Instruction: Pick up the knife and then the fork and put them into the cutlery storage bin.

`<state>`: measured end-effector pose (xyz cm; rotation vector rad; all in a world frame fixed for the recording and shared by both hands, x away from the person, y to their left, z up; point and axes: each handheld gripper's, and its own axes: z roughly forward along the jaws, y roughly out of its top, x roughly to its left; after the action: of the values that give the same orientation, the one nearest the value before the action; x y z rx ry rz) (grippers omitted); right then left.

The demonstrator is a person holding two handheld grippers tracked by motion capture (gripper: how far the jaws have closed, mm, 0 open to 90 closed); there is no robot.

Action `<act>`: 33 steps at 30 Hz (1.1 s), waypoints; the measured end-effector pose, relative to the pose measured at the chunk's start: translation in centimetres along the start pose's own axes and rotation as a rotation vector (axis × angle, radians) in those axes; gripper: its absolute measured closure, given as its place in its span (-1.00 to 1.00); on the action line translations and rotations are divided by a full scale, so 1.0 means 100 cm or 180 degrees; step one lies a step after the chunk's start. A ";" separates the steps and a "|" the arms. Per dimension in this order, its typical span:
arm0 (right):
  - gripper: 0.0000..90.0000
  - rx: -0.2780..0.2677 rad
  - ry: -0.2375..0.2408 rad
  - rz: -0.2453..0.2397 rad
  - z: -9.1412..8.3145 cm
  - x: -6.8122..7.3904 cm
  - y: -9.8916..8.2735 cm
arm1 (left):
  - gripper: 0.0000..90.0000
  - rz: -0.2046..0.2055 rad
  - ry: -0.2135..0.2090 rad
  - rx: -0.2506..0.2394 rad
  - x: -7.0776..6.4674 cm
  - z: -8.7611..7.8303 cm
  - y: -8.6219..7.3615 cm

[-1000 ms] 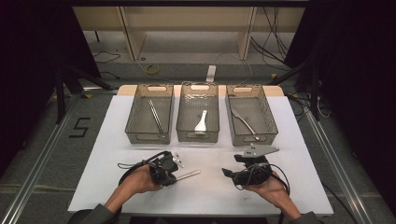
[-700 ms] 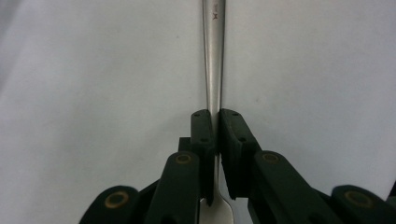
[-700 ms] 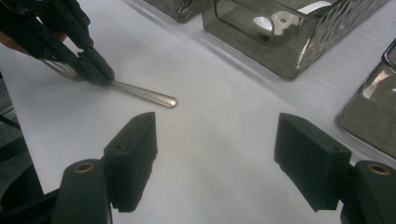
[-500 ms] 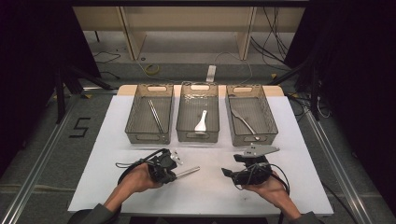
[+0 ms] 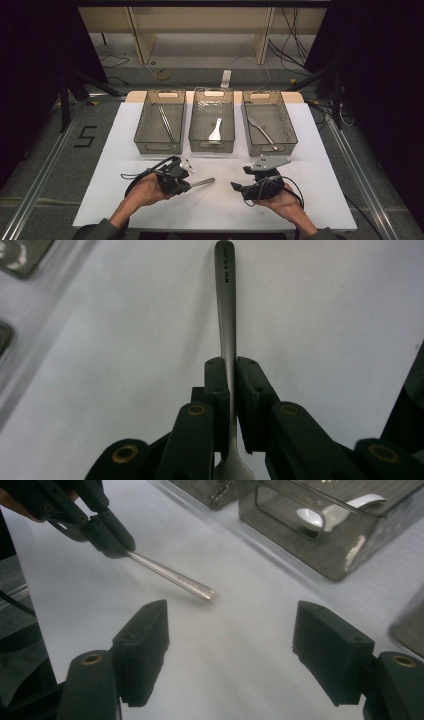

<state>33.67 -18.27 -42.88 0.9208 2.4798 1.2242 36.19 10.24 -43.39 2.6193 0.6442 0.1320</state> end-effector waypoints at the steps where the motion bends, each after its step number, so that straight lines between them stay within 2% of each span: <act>1: -0.30 -0.0006 0.0011 -0.0020 0.002 0.002 0.001 | 0.86 0.0021 -0.0008 0.0006 -0.001 -0.001 0.001; 5: -0.30 -0.0014 0.0055 -0.0179 0.008 0.012 0.007 | 0.86 0.0067 -0.0021 -0.0015 -0.006 -0.004 0.004; 7: -0.30 -0.0017 0.0111 -0.0266 0.012 0.017 0.011 | 0.86 0.0088 -0.0073 -0.0009 -0.008 -0.004 0.005; 10: -0.30 0.0028 0.0171 -0.0433 0.020 0.026 0.014 | 0.86 0.0130 -0.0052 0.0004 -0.010 -0.004 0.007; 16: -0.30 0.0165 0.0229 -0.0727 0.037 0.039 0.018 | 0.86 0.0209 -0.0119 -0.0016 -0.019 -0.007 0.012; 20: -0.28 0.0243 0.0243 -0.0923 0.046 0.043 0.019 | 0.86 0.0272 -0.0180 -0.0036 -0.025 -0.011 0.016; 25: -0.22 0.0347 0.0297 -0.1061 0.054 0.048 0.018 | 0.86 0.0288 -0.0212 -0.0042 -0.029 -0.011 0.018; 28: -0.19 0.0442 0.0319 -0.1287 0.058 0.048 0.017 | 0.86 0.0317 -0.0262 -0.0039 -0.031 -0.011 0.020; 31: -0.11 0.0476 0.0289 -0.1361 0.062 0.050 0.016 | 0.86 0.0361 -0.0267 -0.0008 -0.031 -0.012 0.021; 33: -0.04 0.0461 0.0270 -0.1345 0.064 0.053 0.016 | 0.86 0.0352 -0.0294 -0.0027 -0.033 -0.011 0.021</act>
<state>33.12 -10.19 -45.31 0.3449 2.6702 0.9690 33.99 7.47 -41.40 2.6354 0.4667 0.0468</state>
